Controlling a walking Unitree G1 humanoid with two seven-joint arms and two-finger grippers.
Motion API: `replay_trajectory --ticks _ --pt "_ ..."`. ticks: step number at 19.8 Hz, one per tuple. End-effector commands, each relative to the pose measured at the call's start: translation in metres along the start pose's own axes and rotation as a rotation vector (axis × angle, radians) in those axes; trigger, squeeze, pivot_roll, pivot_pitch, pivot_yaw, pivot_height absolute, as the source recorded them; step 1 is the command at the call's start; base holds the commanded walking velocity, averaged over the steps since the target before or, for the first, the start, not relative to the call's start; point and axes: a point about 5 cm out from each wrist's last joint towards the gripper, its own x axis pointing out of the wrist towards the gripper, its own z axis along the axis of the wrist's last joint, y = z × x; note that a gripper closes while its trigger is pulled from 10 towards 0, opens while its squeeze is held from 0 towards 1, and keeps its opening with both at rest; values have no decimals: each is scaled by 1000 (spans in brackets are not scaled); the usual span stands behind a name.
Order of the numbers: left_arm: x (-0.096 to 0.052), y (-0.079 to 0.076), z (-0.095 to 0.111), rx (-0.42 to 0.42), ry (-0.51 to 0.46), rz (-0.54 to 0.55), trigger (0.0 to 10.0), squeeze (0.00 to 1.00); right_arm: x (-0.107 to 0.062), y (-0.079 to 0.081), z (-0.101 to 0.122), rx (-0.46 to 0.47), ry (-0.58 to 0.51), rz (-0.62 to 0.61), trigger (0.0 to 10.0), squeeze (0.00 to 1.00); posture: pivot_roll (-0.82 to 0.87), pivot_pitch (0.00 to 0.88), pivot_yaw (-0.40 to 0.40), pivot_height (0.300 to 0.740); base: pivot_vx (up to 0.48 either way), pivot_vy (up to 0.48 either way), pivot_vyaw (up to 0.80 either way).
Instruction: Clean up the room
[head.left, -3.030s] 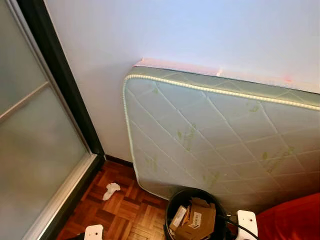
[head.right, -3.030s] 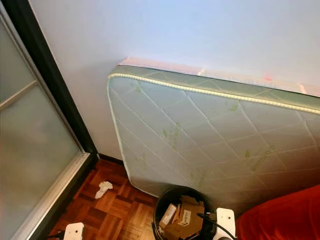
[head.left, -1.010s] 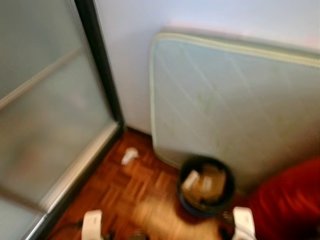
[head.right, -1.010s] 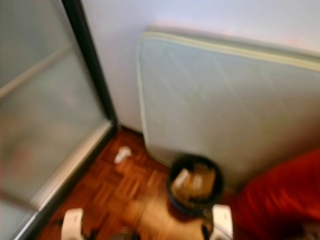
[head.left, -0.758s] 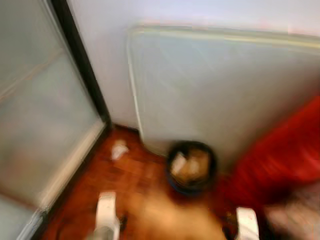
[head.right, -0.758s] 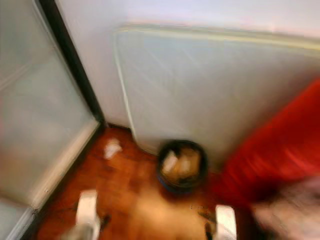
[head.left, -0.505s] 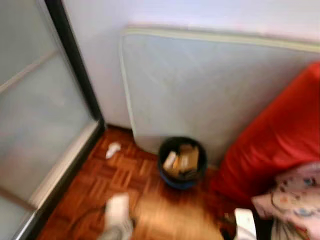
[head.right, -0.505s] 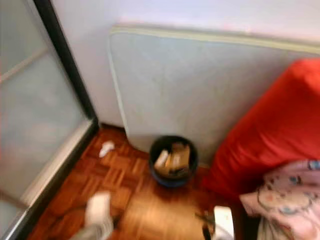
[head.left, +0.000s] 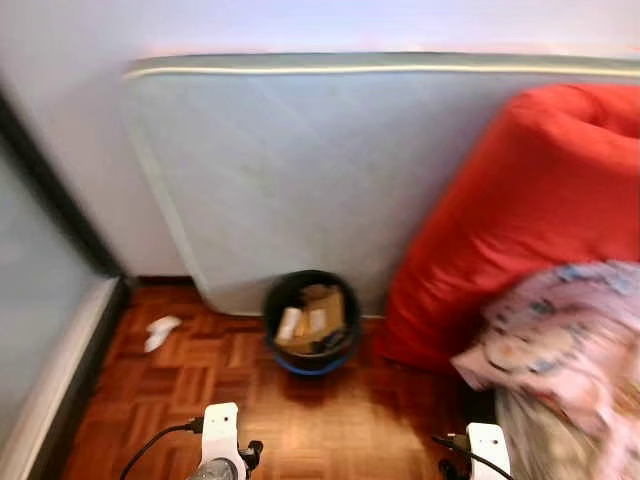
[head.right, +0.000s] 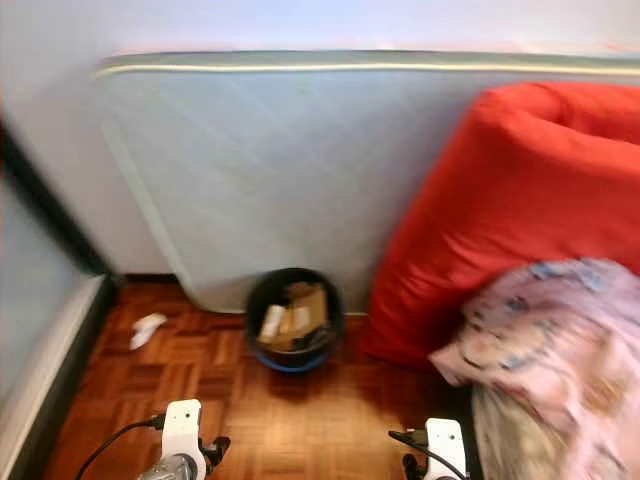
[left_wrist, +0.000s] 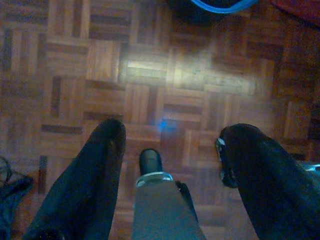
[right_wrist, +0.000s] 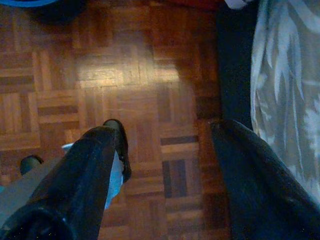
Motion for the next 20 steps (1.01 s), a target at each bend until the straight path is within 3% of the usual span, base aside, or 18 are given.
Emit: replay_trajectory --ticks 1,6,12,20 --pt "-1 2 -5 20 20 0 10000 0 -1 1 -6 1 22 3 10000 0 -10 98 -8 740 0 0 -781" --pt "-1 3 -6 19 22 1 10000 0 -1 0 -7 -7 28 6 10000 0 -7 116 -6 740 0 0 -781" --pt "-1 5 -3 30 12 -2 10000 0 0 3 -5 -2 22 7 10000 0 8 36 -3 740 0 0 -781" --pt "0 4 -2 24 11 0 10000 0 0 2 -3 -5 22 9 10000 0 22 25 -15 740 0 0 -781"
